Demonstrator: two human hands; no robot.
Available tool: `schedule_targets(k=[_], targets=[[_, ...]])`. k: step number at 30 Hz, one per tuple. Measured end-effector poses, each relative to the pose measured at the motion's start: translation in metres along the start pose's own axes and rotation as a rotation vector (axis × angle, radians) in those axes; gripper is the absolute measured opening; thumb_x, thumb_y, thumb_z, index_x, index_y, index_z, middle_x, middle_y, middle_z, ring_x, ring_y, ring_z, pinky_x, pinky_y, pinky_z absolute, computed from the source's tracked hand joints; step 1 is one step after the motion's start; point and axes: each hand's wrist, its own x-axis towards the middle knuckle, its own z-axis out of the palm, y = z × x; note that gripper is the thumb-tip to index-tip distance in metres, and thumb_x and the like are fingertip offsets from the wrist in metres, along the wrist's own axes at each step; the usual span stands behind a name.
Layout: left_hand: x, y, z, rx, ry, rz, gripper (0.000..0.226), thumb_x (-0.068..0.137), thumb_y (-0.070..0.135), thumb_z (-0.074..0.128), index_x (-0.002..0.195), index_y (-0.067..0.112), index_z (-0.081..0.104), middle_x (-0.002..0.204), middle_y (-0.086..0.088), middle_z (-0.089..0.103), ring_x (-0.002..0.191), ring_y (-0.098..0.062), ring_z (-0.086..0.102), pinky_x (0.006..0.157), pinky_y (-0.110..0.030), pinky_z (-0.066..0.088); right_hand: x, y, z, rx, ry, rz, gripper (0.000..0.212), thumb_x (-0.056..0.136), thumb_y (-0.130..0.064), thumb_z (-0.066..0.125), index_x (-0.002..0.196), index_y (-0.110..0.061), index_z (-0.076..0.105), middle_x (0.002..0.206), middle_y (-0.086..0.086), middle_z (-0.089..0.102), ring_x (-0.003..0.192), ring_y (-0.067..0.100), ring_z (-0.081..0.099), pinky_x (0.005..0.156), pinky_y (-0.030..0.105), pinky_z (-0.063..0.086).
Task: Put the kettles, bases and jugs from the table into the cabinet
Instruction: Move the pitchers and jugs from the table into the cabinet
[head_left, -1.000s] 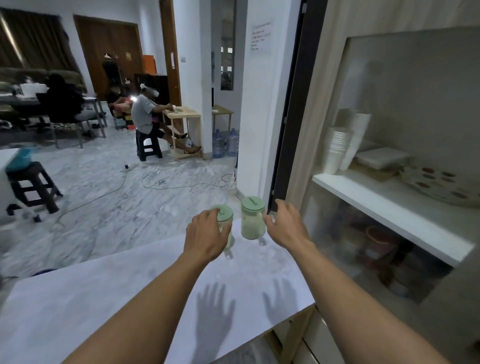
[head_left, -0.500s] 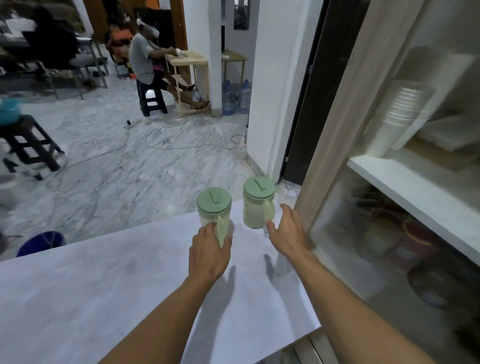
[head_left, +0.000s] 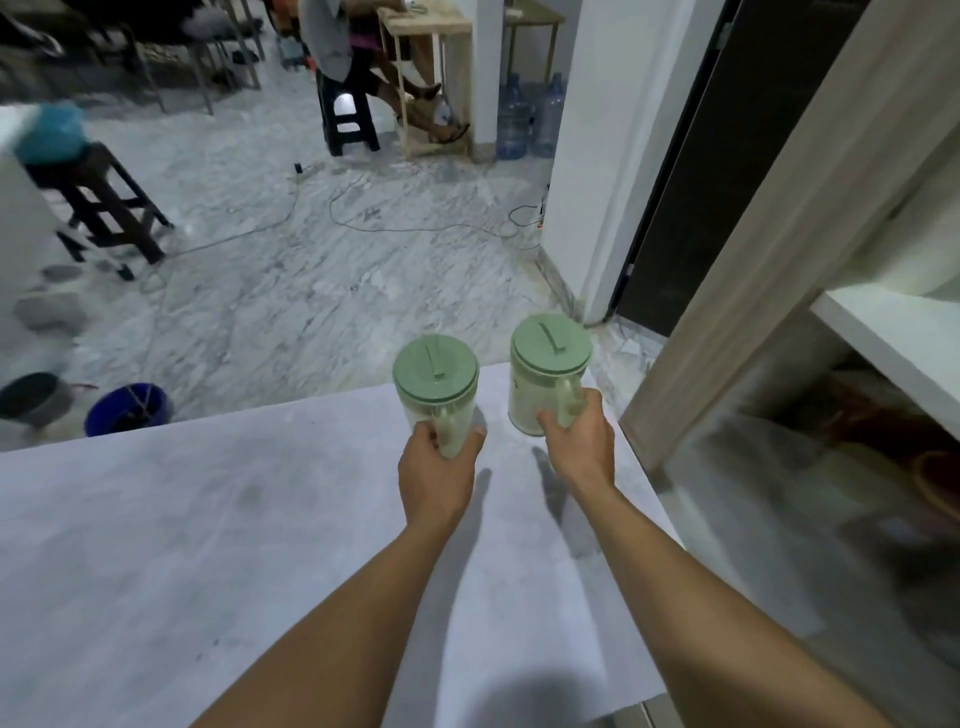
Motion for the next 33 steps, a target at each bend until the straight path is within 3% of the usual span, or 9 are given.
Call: schedule_targets(k=[3, 7, 10, 14, 19, 24, 29, 33], targets=[[0.007, 0.001, 0.007, -0.056, -0.007, -0.038, 0.026, 0.092, 0.043, 0.064, 0.097, 0.018, 0.062, 0.09, 0.004, 0.065, 0.084, -0.017, 0.058, 0.073, -0.027, 0.04, 0.005, -0.001, 0.004, 0.041, -0.02, 0.013, 0.029, 0.097, -0.03, 0.064, 0.116, -0.009, 0.057, 0.098, 0.003, 0.062, 0.094, 0.026, 0.057, 0.073, 0.029, 0.037], [0.015, 0.002, 0.008, -0.079, 0.026, -0.003, 0.022, 0.097, 0.033, 0.057, 0.097, 0.011, 0.059, 0.09, -0.003, 0.063, 0.082, -0.022, 0.058, 0.071, -0.029, 0.04, 0.006, 0.0, 0.01, 0.072, -0.017, -0.012, 0.019, 0.099, -0.024, 0.059, 0.108, -0.007, 0.056, 0.089, 0.002, 0.059, 0.08, 0.024, 0.051, 0.06, 0.031, 0.033], [0.016, 0.006, 0.001, -0.079, 0.035, 0.031, 0.018, 0.097, 0.026, 0.057, 0.095, 0.009, 0.058, 0.084, -0.001, 0.06, 0.076, -0.018, 0.054, 0.06, -0.025, 0.038, 0.0, -0.004, 0.011, 0.077, -0.004, -0.046, 0.014, 0.097, -0.02, 0.057, 0.101, -0.007, 0.054, 0.083, 0.001, 0.056, 0.072, 0.019, 0.05, 0.051, 0.017, 0.032], [0.011, 0.017, -0.015, -0.076, 0.032, 0.057, 0.015, 0.095, 0.021, 0.057, 0.094, 0.007, 0.059, 0.08, 0.002, 0.058, 0.068, -0.01, 0.051, 0.055, -0.014, 0.038, -0.015, -0.016, 0.006, 0.115, 0.015, -0.05, 0.013, 0.095, -0.019, 0.057, 0.098, -0.007, 0.053, 0.082, 0.001, 0.057, 0.067, 0.01, 0.05, 0.052, 0.019, 0.034], [0.005, 0.031, -0.043, -0.085, 0.01, 0.113, 0.016, 0.094, 0.021, 0.057, 0.09, 0.005, 0.058, 0.079, -0.002, 0.06, 0.068, -0.013, 0.052, 0.055, -0.019, 0.037, -0.039, -0.037, -0.003, 0.133, 0.046, -0.072, 0.01, 0.094, -0.018, 0.056, 0.096, -0.008, 0.053, 0.078, -0.002, 0.056, 0.067, 0.007, 0.051, 0.053, 0.021, 0.035], [0.001, 0.048, -0.087, -0.109, -0.02, 0.197, 0.017, 0.094, 0.022, 0.057, 0.086, 0.007, 0.056, 0.079, -0.005, 0.06, 0.073, -0.022, 0.055, 0.06, -0.031, 0.037, -0.078, -0.067, -0.018, 0.165, 0.089, -0.09, 0.008, 0.092, -0.019, 0.054, 0.092, -0.011, 0.055, 0.079, 0.005, 0.061, 0.068, 0.021, 0.055, 0.058, 0.032, 0.042], [-0.01, 0.069, -0.129, -0.123, -0.104, 0.296, 0.019, 0.094, 0.022, 0.057, 0.087, 0.003, 0.058, 0.079, -0.009, 0.063, 0.073, -0.024, 0.056, 0.056, -0.024, 0.039, -0.119, -0.099, -0.038, 0.15, 0.218, -0.113, 0.012, 0.092, -0.016, 0.056, 0.096, -0.006, 0.06, 0.084, 0.011, 0.068, 0.077, 0.028, 0.063, 0.065, 0.035, 0.049], [-0.033, 0.08, -0.164, -0.136, -0.221, 0.361, 0.021, 0.092, 0.023, 0.055, 0.087, 0.003, 0.059, 0.083, -0.013, 0.068, 0.079, -0.028, 0.063, 0.059, -0.026, 0.042, -0.168, -0.117, -0.058, 0.164, 0.333, -0.079, 0.015, 0.092, -0.019, 0.056, 0.099, -0.006, 0.062, 0.086, 0.012, 0.07, 0.079, 0.029, 0.064, 0.06, 0.03, 0.044]])
